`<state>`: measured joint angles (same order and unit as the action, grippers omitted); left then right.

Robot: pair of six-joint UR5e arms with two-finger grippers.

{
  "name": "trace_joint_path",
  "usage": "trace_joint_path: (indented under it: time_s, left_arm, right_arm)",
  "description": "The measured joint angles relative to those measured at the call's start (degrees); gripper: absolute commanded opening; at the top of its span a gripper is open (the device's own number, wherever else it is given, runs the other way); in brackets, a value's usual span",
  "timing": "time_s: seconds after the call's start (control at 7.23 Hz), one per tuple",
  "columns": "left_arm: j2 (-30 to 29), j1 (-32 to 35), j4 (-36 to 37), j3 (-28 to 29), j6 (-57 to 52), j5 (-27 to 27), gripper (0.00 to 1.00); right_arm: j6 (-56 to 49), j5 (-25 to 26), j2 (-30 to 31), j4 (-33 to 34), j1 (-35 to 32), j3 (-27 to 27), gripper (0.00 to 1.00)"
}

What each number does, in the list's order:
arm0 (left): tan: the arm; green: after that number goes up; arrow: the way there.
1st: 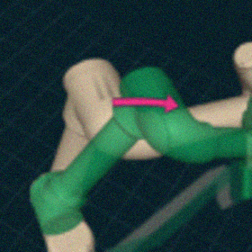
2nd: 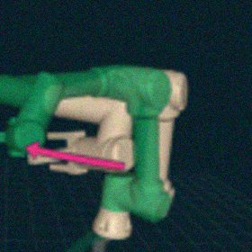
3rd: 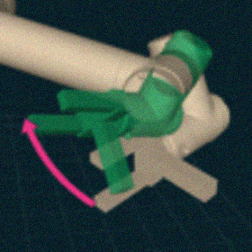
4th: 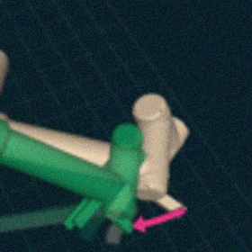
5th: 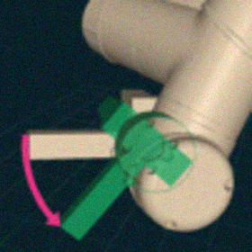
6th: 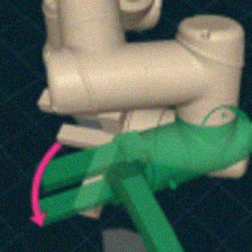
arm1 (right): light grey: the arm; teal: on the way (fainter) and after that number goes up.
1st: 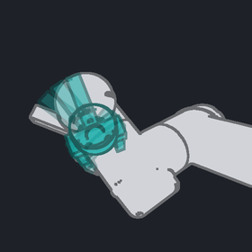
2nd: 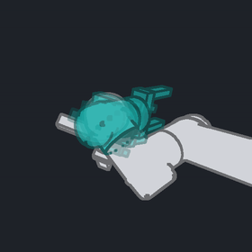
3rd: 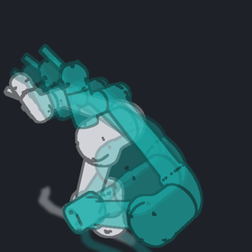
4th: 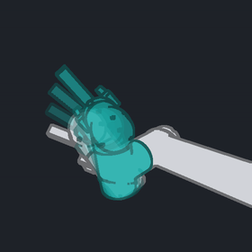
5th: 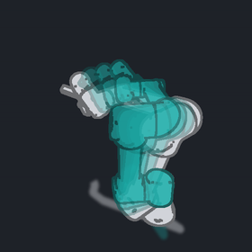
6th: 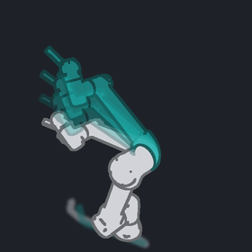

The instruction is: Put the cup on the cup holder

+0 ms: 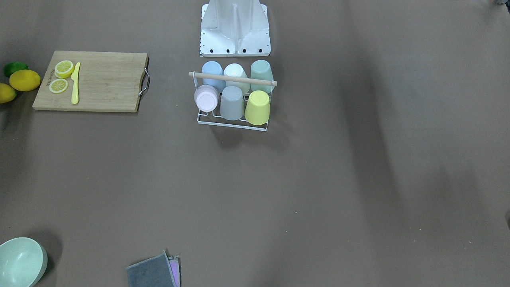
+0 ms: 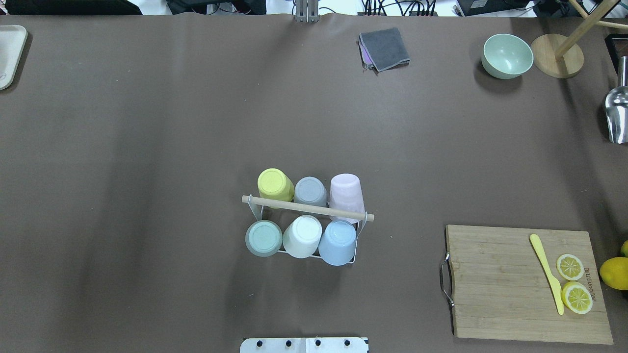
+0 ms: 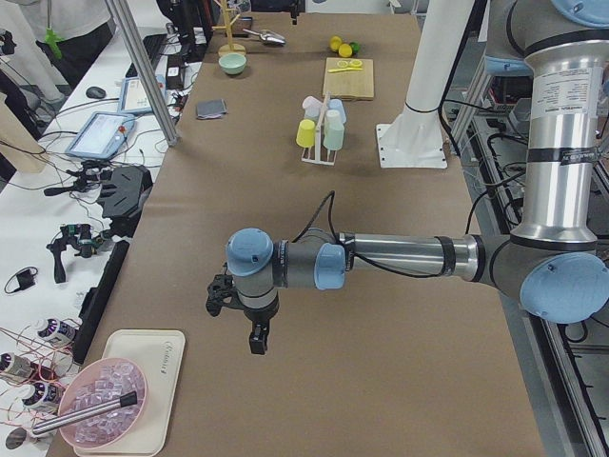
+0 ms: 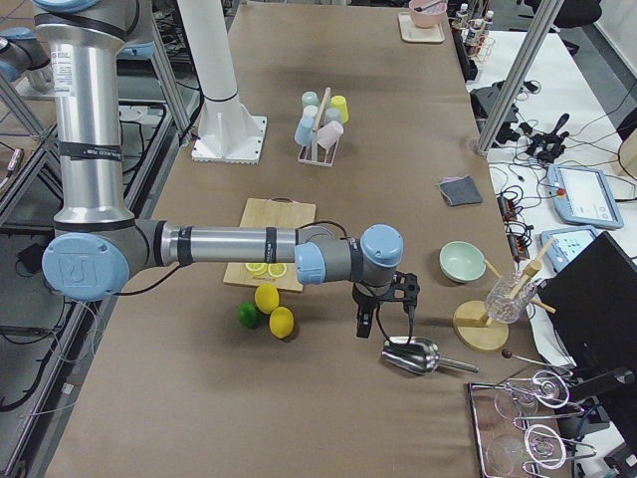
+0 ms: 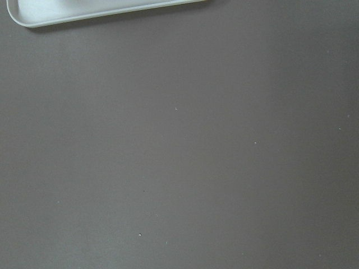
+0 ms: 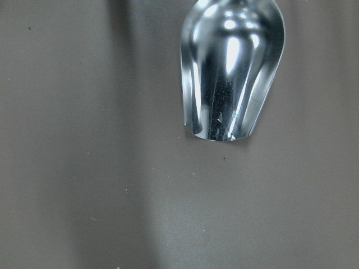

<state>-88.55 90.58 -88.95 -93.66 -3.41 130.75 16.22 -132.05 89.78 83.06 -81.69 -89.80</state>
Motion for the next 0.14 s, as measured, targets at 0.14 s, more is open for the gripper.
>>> trace_joint_path:
  time_s: [0.14]
  left_arm:
    - [-0.44, -0.05, 0.09, -0.44, 0.06, -0.03, 0.98]
  right_arm:
    - [0.01, -0.07, -0.05, 0.04, 0.01, 0.00, 0.99]
